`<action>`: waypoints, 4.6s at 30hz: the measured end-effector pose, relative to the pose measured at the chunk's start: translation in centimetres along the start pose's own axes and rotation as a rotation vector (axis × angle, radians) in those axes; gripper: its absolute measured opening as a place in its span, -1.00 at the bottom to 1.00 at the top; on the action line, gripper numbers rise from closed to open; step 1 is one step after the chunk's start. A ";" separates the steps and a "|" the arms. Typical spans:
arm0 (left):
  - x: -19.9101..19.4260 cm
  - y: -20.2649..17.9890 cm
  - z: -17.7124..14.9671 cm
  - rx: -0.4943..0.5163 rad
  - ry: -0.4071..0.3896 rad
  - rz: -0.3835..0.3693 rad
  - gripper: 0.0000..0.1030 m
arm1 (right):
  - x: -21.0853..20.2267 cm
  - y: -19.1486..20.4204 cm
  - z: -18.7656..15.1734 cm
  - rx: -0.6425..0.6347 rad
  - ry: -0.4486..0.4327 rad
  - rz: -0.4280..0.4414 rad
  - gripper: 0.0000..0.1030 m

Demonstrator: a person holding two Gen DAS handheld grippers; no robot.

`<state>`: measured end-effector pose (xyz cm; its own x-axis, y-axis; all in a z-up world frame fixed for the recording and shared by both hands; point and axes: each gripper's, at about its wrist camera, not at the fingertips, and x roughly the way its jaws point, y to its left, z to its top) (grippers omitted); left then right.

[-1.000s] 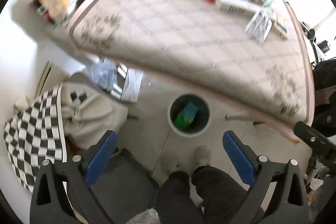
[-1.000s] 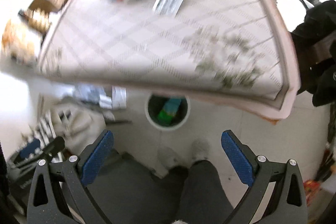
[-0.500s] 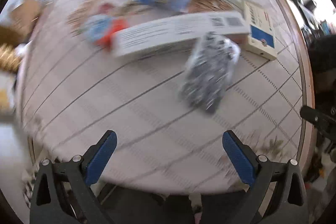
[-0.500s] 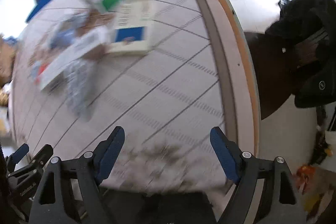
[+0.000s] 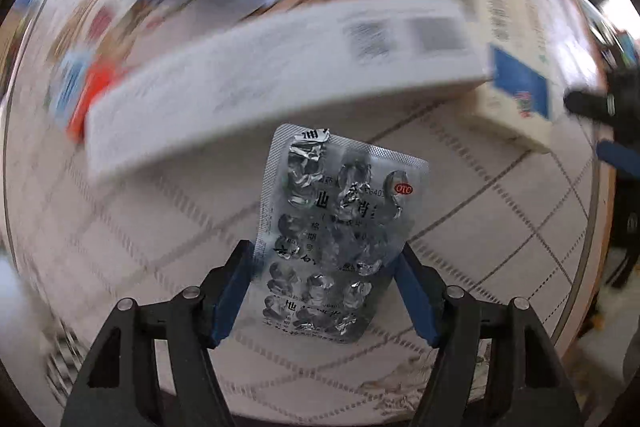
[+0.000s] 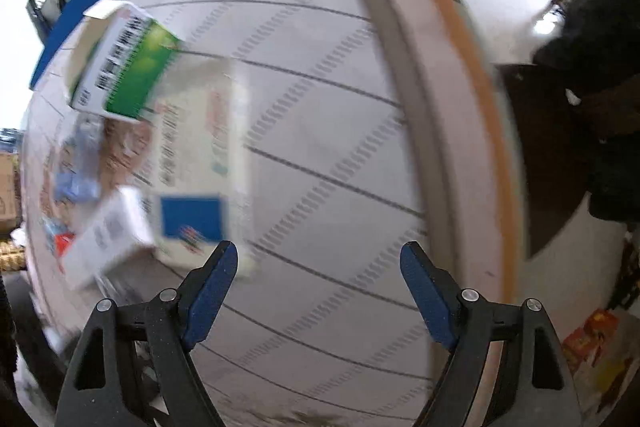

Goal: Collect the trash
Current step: 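Grasp the silver blister pack with the left gripper while the right grasps the white medicine box, then carry the blister pack and box over the bin and release both, then raise both tools from the bin back toward the table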

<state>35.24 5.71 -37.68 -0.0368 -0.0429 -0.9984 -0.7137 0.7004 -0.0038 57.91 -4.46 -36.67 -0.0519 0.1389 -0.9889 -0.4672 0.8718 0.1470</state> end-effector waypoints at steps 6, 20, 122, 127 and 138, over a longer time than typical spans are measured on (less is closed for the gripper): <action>-0.3 8.2 -2.9 -0.451 0.023 -0.027 0.30 | 2.6 5.5 3.3 -0.017 -0.022 0.000 0.67; 0.2 9.1 -5.0 -0.467 -0.006 -0.033 0.32 | 3.9 4.9 -4.5 -0.309 0.183 -0.162 0.45; -1.3 17.6 -38.5 -0.356 -0.127 0.070 0.90 | -0.3 6.4 -46.4 -0.430 -0.071 -0.056 0.99; -6.5 16.8 -35.9 -0.363 -0.193 0.115 0.90 | -5.9 8.4 -42.7 -0.472 -0.035 -0.028 0.99; -9.0 13.7 -23.5 -0.399 -0.229 0.148 0.90 | -8.4 14.1 -24.6 -0.843 -0.089 -0.256 0.99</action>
<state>9.39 -1.06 -27.45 -0.0351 0.2263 -0.9734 -0.9269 0.3568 0.1164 30.03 -4.90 -26.75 0.1958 0.0538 -0.9792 -0.9521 0.2497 -0.1766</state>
